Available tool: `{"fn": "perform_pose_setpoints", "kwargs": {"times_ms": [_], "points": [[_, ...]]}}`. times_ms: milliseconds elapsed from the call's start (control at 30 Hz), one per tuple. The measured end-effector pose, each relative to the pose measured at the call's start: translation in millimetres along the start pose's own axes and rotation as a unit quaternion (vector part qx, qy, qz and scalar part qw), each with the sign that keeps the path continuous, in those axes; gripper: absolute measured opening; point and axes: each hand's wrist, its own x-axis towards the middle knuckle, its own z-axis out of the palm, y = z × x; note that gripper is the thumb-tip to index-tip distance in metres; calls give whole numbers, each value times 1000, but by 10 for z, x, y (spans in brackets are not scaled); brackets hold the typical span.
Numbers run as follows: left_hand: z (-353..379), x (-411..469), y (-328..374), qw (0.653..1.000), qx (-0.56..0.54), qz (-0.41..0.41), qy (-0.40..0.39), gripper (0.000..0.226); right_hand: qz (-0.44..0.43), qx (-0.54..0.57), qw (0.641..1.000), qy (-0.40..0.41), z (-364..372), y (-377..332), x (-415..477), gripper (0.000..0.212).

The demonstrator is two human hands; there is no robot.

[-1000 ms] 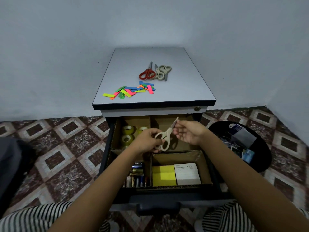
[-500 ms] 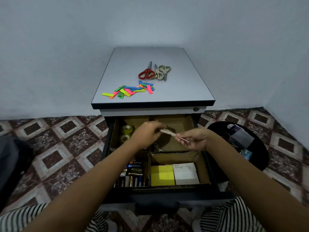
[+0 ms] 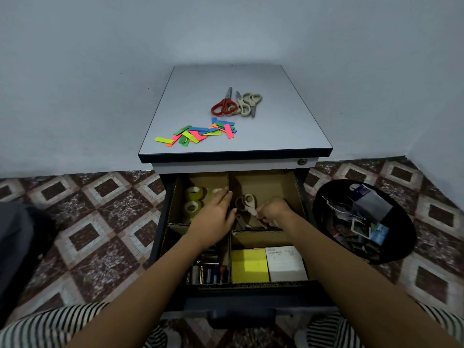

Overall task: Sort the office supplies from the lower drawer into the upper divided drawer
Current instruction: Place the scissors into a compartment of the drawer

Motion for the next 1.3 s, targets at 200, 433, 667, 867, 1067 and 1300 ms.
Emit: {"fn": "perform_pose_setpoints", "kwargs": {"times_ms": [200,433,667,867,1067,1300], "points": [[23,-27,-2,1000,-16,-5,20,53,-24,-231,972,-18,34,-18,34,20],[14,-25,9,1000,-21,-8,19,53,-57,-388,920,14,75,-37,-10,20],[-19,-31,35,999,-28,-14,11,53,-53,-406,912,3,90,-30,7,25],[-69,-1,29,998,-51,-28,-22,53,-79,-375,924,12,17,-60,-135,14],[-293,71,110,996,-85,-4,25,38,-155,-205,965,51,-250,-195,-420,15],[-794,402,452,985,-111,69,115,25,-247,-73,963,85,-676,-865,-867,14]]}}
